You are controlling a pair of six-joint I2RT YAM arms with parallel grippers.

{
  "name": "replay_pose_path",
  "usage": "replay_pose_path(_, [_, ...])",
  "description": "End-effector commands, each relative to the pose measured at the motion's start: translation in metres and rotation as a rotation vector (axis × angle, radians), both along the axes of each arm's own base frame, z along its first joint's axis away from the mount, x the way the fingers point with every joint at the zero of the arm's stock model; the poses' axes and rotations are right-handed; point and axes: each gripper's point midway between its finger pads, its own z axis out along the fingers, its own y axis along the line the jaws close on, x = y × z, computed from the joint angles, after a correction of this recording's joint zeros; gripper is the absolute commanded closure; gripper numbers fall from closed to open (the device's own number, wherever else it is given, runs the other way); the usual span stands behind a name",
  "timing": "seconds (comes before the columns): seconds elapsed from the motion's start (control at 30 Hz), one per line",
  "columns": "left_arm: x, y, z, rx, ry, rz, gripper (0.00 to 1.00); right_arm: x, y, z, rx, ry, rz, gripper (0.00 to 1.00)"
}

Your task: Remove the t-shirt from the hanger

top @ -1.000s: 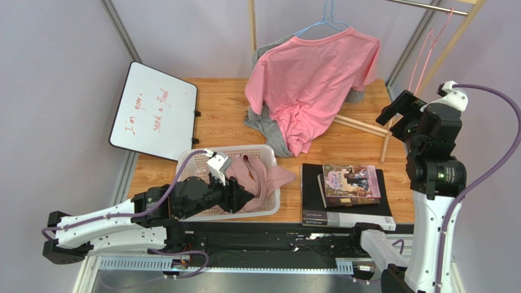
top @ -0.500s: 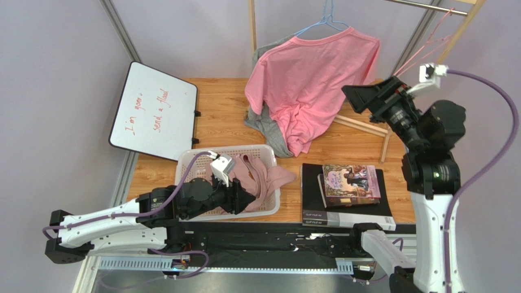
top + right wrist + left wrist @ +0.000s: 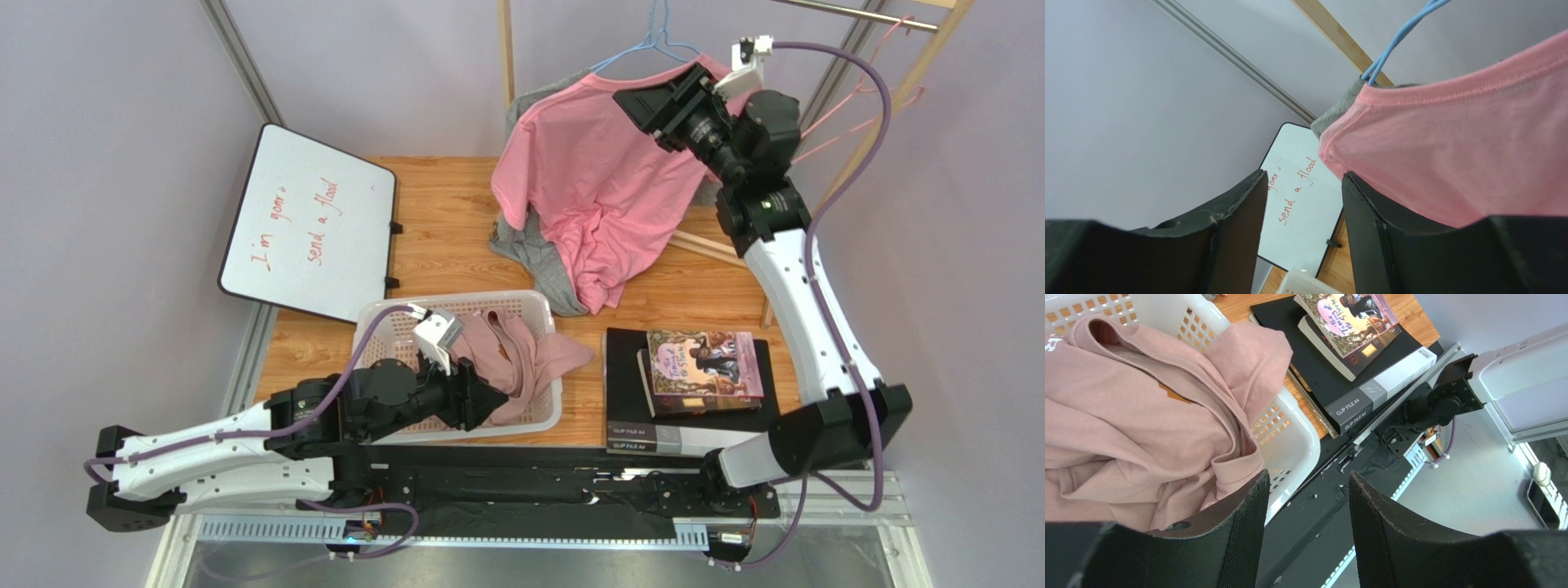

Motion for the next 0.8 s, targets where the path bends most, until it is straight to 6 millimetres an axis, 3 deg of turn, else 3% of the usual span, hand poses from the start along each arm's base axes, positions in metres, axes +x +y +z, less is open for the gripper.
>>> replay_pose_path(0.0, [0.004,0.003,0.011,-0.011,-0.011,0.023,0.44,0.028,0.014,0.039,0.016,-0.158,-0.031,0.48])
replay_pose_path(0.23, [0.008,0.002,0.017,0.009,-0.027,0.033,0.43,0.075,0.023,0.024,-0.044,-0.171,-0.143,0.55])
replay_pose_path(0.33, [0.009,0.001,0.019,0.025,-0.033,0.034,0.43,0.088,0.021,0.015,-0.042,-0.158,-0.177,0.64])
replay_pose_path(0.77, [0.014,0.000,0.018,0.060,-0.053,0.047,0.43,0.113,0.010,0.012,-0.040,-0.167,-0.277,0.68])
